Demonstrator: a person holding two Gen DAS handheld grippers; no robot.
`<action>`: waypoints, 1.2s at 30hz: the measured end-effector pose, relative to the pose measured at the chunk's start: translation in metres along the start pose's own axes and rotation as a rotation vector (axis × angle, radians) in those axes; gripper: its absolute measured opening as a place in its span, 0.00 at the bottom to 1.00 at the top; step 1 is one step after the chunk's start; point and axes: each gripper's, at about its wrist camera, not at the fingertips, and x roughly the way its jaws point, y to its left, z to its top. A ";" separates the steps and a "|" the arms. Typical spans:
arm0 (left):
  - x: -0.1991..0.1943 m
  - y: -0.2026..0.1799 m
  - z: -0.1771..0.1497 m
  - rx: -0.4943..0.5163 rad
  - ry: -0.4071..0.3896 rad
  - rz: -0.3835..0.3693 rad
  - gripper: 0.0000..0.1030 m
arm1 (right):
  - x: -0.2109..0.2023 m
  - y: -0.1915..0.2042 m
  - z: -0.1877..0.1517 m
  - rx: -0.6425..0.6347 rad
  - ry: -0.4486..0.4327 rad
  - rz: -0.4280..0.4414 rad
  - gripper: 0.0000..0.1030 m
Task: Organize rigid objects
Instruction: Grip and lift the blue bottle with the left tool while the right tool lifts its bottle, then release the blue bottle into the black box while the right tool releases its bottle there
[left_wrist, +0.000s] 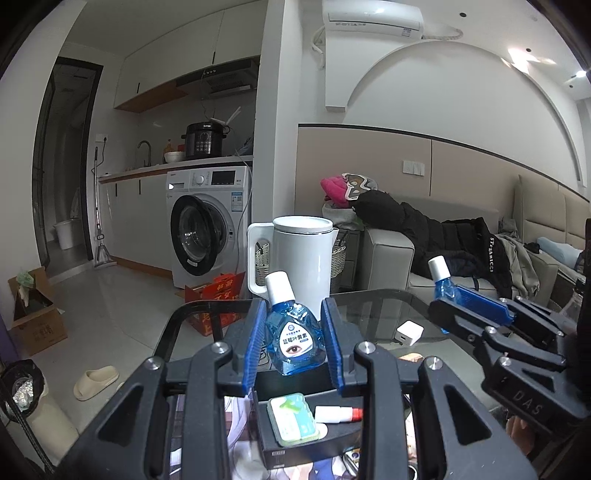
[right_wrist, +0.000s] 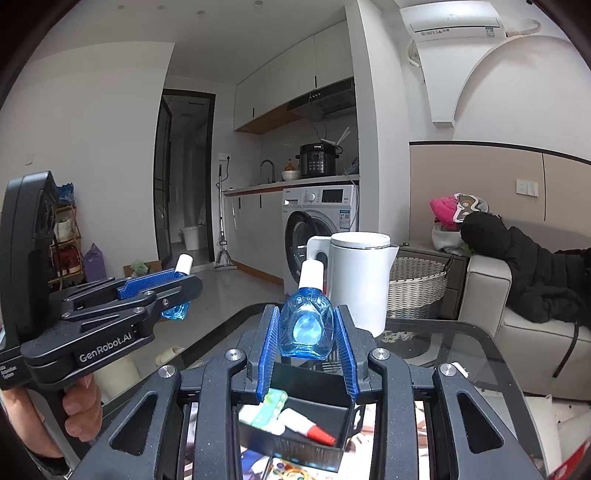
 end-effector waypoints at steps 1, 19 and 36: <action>0.005 0.001 -0.001 -0.001 0.000 0.002 0.28 | 0.006 -0.001 0.000 0.004 0.000 -0.002 0.30; 0.047 0.006 -0.005 -0.033 0.017 0.014 0.28 | 0.065 -0.020 -0.004 0.073 0.035 0.003 0.30; 0.107 0.001 -0.027 -0.037 0.343 0.038 0.28 | 0.134 -0.019 -0.036 0.098 0.446 -0.019 0.30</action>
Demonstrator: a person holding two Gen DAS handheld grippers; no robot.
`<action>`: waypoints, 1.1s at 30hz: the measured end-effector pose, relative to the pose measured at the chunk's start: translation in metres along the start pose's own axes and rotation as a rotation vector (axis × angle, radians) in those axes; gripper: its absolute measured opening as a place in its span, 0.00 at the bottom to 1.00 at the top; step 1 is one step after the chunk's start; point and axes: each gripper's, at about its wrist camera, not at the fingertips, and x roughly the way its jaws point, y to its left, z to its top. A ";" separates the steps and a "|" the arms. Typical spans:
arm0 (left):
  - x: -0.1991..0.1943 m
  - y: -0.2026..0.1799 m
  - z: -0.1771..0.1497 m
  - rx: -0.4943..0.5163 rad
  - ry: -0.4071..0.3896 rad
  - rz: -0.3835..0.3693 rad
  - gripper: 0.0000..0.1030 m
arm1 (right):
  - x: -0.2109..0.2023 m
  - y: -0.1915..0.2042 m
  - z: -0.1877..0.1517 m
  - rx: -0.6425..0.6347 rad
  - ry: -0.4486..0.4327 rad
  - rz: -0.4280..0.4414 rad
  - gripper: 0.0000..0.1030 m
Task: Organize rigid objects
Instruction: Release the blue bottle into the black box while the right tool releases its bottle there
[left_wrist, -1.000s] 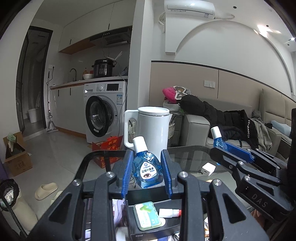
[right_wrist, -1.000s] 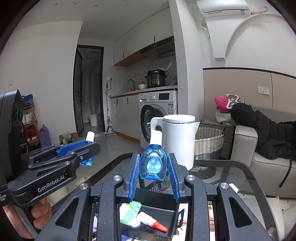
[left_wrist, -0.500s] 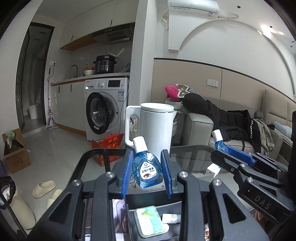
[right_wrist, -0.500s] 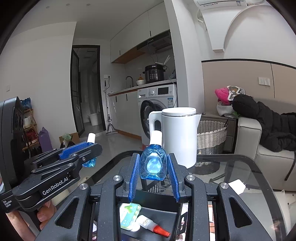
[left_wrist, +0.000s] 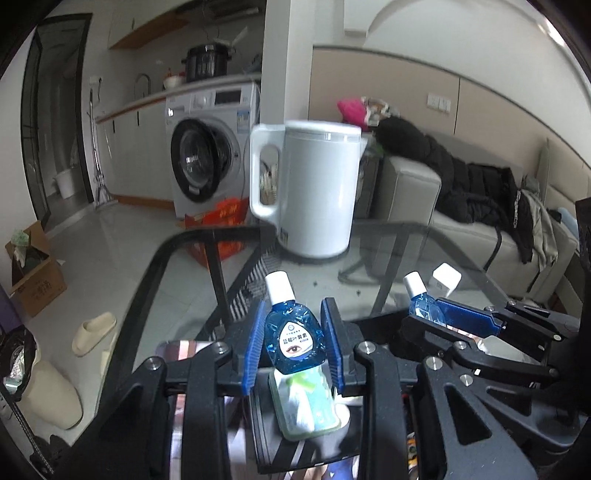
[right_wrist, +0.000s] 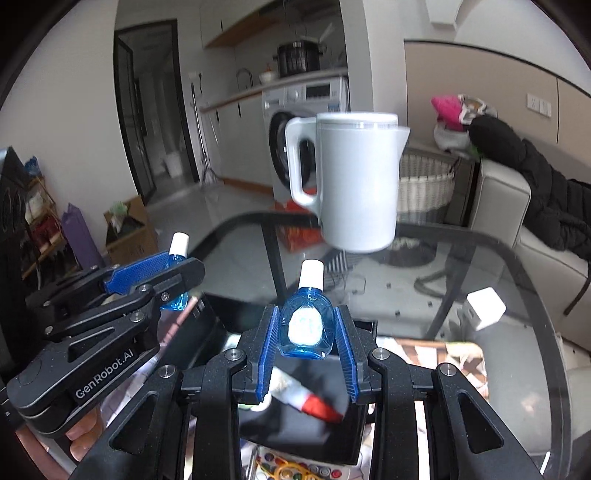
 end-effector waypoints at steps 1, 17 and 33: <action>0.004 0.000 -0.001 -0.003 0.022 -0.001 0.28 | 0.007 -0.001 -0.003 0.003 0.030 -0.002 0.30; 0.049 -0.009 -0.027 0.095 0.263 0.010 0.28 | 0.053 0.011 -0.030 -0.075 0.291 -0.026 0.29; 0.033 -0.009 -0.025 0.108 0.207 0.037 0.47 | 0.039 0.005 -0.033 -0.062 0.289 -0.008 0.37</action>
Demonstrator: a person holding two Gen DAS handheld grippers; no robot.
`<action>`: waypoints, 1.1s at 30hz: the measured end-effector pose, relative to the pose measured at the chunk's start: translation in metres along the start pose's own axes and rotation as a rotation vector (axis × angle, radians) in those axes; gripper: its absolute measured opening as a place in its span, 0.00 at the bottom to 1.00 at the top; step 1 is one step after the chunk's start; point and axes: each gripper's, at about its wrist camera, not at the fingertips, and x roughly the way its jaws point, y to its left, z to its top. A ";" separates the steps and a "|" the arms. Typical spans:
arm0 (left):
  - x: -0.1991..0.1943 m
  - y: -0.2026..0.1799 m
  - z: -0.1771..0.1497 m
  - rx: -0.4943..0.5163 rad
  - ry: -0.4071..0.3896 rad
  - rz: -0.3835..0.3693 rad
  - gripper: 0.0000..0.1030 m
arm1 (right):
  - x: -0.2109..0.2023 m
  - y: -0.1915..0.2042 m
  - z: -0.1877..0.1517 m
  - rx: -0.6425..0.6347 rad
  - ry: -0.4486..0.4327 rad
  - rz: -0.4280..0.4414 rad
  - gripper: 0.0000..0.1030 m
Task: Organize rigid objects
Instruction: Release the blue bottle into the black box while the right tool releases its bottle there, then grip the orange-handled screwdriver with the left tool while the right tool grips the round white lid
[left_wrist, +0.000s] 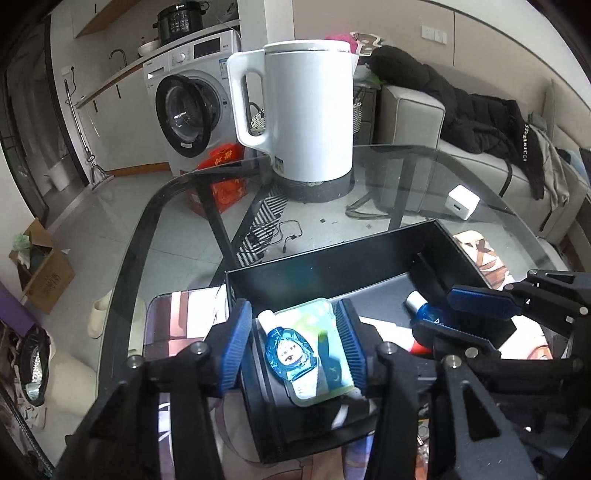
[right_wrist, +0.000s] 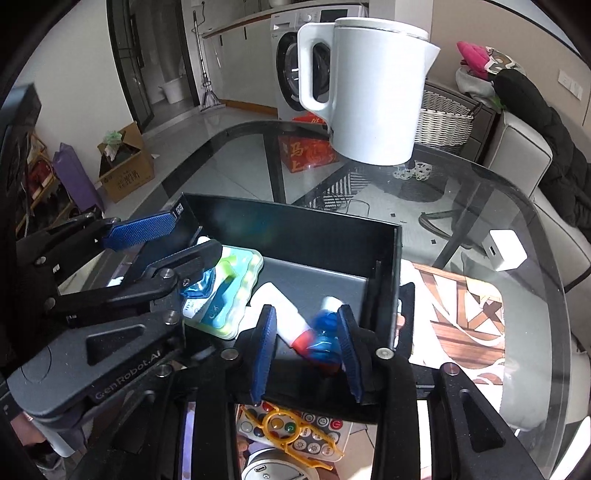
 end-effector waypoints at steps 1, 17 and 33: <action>-0.001 0.000 0.000 0.000 -0.003 -0.001 0.48 | -0.002 -0.001 -0.001 0.003 -0.005 0.005 0.37; -0.062 -0.003 -0.007 0.012 -0.107 0.004 0.66 | -0.057 0.001 -0.012 0.006 -0.103 0.021 0.50; -0.078 -0.019 -0.044 0.022 0.024 -0.075 0.67 | -0.077 -0.005 -0.053 0.026 0.025 0.046 0.51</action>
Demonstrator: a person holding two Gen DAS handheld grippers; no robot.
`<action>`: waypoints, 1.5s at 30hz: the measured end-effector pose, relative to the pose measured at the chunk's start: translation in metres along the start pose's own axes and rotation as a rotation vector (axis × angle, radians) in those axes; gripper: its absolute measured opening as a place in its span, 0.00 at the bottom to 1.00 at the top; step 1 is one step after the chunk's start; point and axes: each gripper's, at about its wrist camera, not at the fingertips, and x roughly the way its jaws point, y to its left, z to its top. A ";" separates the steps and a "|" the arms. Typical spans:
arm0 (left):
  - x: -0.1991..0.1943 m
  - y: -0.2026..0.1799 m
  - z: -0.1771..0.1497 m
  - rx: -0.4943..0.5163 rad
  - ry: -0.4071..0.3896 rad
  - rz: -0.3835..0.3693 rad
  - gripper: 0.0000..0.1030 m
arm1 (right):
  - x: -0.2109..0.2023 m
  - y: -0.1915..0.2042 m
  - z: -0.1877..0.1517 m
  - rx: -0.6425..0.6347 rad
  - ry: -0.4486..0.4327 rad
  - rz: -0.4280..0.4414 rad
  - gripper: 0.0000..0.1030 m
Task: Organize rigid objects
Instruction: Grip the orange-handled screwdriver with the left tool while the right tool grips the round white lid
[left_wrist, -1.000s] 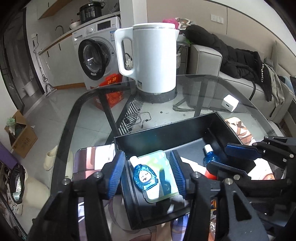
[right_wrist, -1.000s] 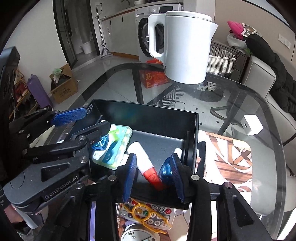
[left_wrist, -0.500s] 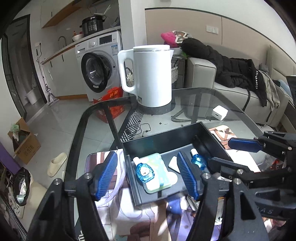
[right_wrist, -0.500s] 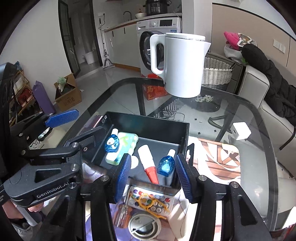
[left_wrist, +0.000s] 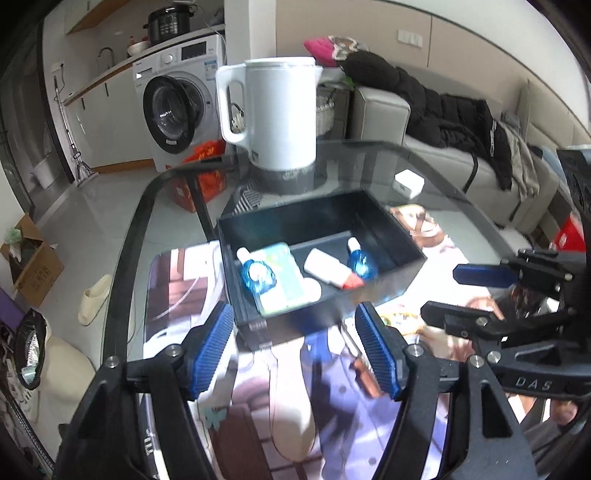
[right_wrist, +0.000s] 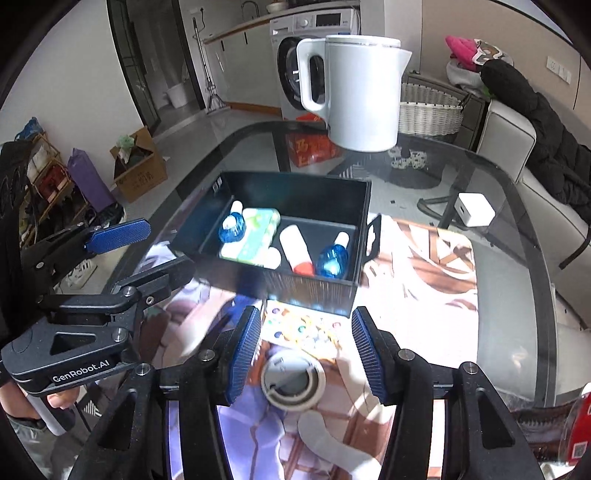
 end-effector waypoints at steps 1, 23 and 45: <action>0.002 -0.002 -0.003 0.005 0.015 -0.002 0.67 | 0.002 -0.001 -0.004 0.000 0.015 0.001 0.51; 0.057 -0.040 -0.032 0.057 0.248 -0.097 0.46 | 0.025 -0.040 -0.039 0.022 0.141 -0.006 0.51; 0.036 0.000 -0.049 0.031 0.242 -0.064 0.20 | 0.061 0.019 -0.042 -0.094 0.227 0.041 0.64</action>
